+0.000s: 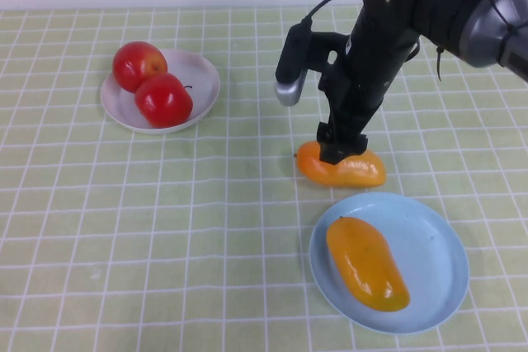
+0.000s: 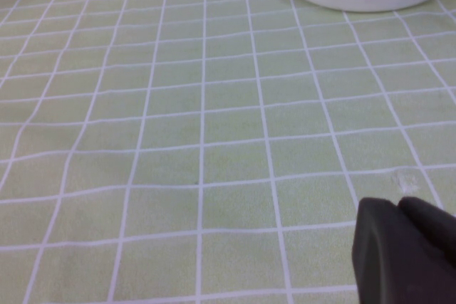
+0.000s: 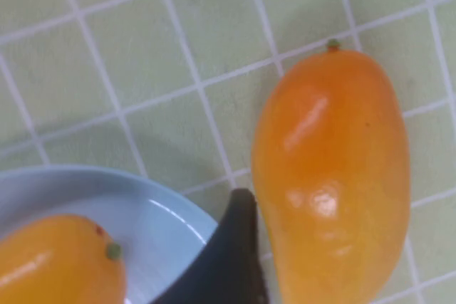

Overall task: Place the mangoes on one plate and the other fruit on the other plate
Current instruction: Put another type of fruit in the right plate

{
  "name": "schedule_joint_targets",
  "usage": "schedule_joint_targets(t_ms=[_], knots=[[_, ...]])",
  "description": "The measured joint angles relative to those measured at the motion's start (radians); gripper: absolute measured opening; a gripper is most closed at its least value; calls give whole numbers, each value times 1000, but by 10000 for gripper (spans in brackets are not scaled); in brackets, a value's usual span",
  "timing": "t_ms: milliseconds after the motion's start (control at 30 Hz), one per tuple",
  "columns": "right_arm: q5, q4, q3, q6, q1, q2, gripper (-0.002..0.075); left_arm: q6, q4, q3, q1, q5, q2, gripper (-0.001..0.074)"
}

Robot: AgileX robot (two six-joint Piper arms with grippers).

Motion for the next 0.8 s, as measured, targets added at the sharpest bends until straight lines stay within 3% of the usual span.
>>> schedule_joint_targets(t_ms=[800], knots=[[-73,-16,-2,-42,0,143,658,0,0,0,0,0,0,-1]])
